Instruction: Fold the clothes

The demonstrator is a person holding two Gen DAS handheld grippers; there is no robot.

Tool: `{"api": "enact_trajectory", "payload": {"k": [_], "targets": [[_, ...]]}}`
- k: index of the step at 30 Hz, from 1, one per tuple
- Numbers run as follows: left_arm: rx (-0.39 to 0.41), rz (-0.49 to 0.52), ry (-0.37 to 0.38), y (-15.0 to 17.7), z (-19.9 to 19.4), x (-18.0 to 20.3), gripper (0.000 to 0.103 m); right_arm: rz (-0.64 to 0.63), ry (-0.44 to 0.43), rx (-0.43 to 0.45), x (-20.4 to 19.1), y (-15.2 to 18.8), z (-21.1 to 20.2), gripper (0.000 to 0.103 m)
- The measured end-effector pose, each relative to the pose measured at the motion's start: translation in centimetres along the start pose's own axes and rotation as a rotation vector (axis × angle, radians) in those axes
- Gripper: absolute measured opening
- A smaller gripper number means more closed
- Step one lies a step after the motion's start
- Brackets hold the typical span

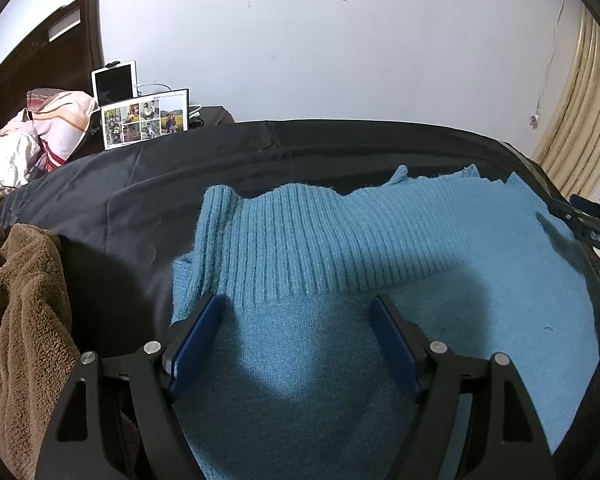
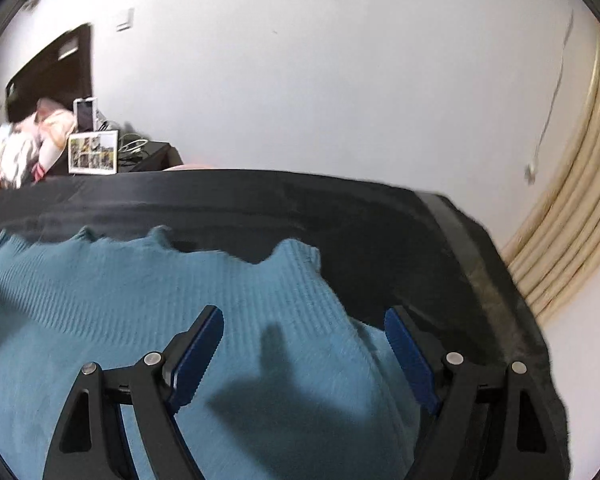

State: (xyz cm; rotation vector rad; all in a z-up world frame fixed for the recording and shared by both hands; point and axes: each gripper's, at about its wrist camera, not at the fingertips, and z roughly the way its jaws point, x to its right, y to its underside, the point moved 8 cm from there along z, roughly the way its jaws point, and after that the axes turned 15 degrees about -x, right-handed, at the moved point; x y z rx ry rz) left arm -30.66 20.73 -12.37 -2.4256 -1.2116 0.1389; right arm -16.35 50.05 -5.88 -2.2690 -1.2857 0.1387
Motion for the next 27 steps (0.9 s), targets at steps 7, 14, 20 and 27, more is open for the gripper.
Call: {"api": "enact_trajectory", "payload": {"k": [7, 14, 20, 27], "targets": [[0.001, -0.001, 0.005, 0.0, -0.1, -0.1, 0.081, -0.066, 0.017, -0.02, -2.7, 1.8, -0.4, 0.085], [0.002, -0.002, 0.007, 0.0, -0.1, -0.2, 0.081, -0.055, -0.005, -0.09, -3.1, 3.5, 2.1, 0.087], [0.002, 0.0, 0.004, 0.0, 0.0, -0.1, 0.081, -0.011, -0.005, -0.088, -2.3, 3.9, 2.6, 0.098], [-0.008, 0.015, -0.026, 0.0, 0.1, 0.2, 0.081, 0.029, -0.048, -0.102, -1.6, 4.2, 2.7, 0.102]]}}
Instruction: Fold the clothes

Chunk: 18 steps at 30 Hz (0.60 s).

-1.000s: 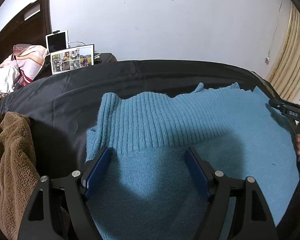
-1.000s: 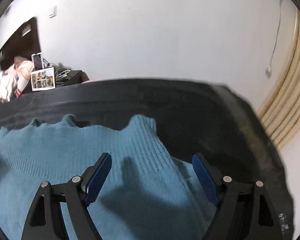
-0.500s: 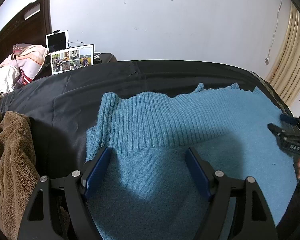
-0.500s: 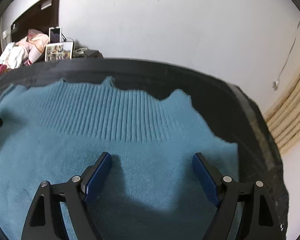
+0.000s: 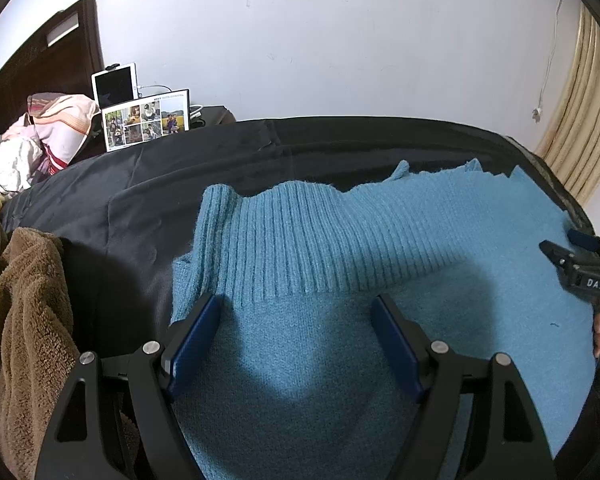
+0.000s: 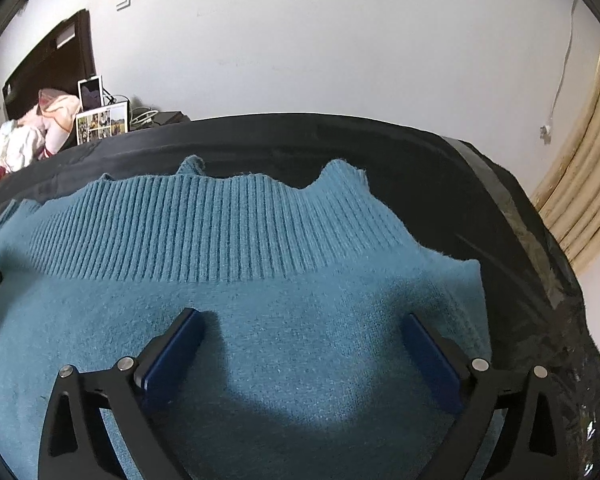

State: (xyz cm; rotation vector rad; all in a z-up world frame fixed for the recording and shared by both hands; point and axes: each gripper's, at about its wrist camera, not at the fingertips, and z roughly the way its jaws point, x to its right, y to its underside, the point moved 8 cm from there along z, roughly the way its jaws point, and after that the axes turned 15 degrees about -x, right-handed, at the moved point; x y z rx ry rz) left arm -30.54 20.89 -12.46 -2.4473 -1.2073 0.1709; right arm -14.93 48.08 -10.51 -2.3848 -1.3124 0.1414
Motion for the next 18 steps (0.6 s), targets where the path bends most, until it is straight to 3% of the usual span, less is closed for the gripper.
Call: {"api": "enact_trajectory", "payload": {"k": [11, 18], "targets": [[-0.023, -0.003, -0.034, 0.0, -0.2, -0.1, 0.081, 0.015, -0.08, 0.078, 2.8, 5.1, -4.5, 0.102], [-0.052, -0.029, -0.068, 0.3, -0.8, 0.2, 0.081, 0.228, -0.22, 0.047, 10.8, 11.4, -6.5, 0.102]]}}
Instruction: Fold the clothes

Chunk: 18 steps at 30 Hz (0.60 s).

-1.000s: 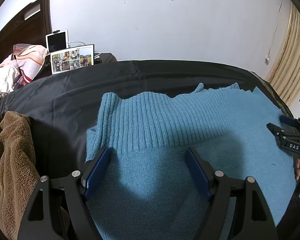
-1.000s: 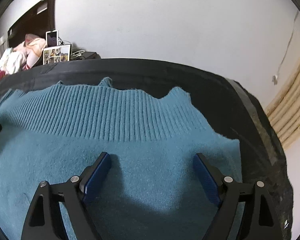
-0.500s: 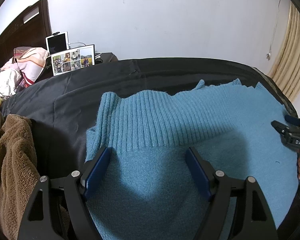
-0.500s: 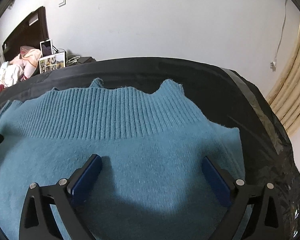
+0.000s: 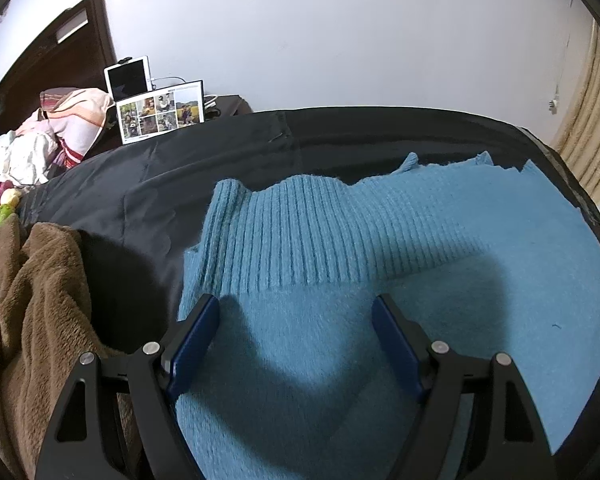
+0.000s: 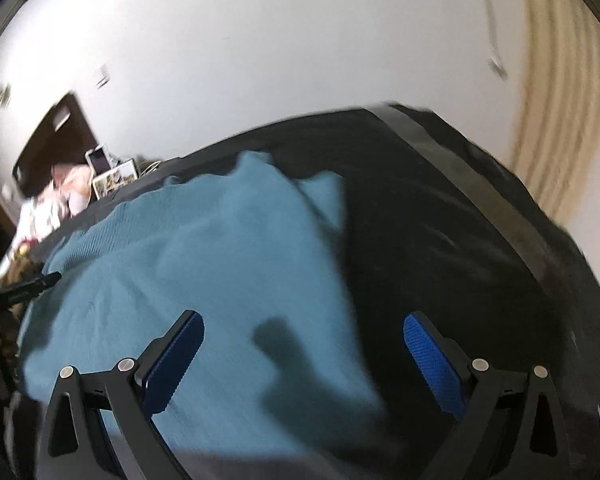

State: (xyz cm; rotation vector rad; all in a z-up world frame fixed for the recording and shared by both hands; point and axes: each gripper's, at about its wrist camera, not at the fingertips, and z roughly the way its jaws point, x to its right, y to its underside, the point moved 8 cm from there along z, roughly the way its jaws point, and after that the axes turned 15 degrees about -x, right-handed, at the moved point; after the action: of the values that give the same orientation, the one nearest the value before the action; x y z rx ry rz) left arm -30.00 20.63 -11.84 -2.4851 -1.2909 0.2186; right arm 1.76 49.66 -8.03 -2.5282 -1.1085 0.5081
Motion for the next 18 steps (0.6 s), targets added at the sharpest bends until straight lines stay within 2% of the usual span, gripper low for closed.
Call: {"api": "enact_trajectory", "payload": {"k": [3, 6, 13, 18], "targets": [[0.004, 0.004, 0.003, 0.4, -0.5, 0.5, 0.081, 0.051, -0.018, -0.031, 2.1, 1.8, -0.6, 0.102], [0.009, 0.015, 0.027, 0.8, -1.2, 1.3, 0.082, 0.069, -0.068, -0.07, 2.1, 3.3, -0.5, 0.102], [0.02, 0.096, 0.065, 2.4, -2.6, 3.8, 0.082, 0.091, -0.186, -0.088, 0.1, 4.5, -0.2, 0.102], [0.023, 0.093, 0.094, 2.9, -2.6, 4.1, 0.082, 0.099, -0.233, -0.074, -1.6, 3.8, 0.5, 0.102]]}}
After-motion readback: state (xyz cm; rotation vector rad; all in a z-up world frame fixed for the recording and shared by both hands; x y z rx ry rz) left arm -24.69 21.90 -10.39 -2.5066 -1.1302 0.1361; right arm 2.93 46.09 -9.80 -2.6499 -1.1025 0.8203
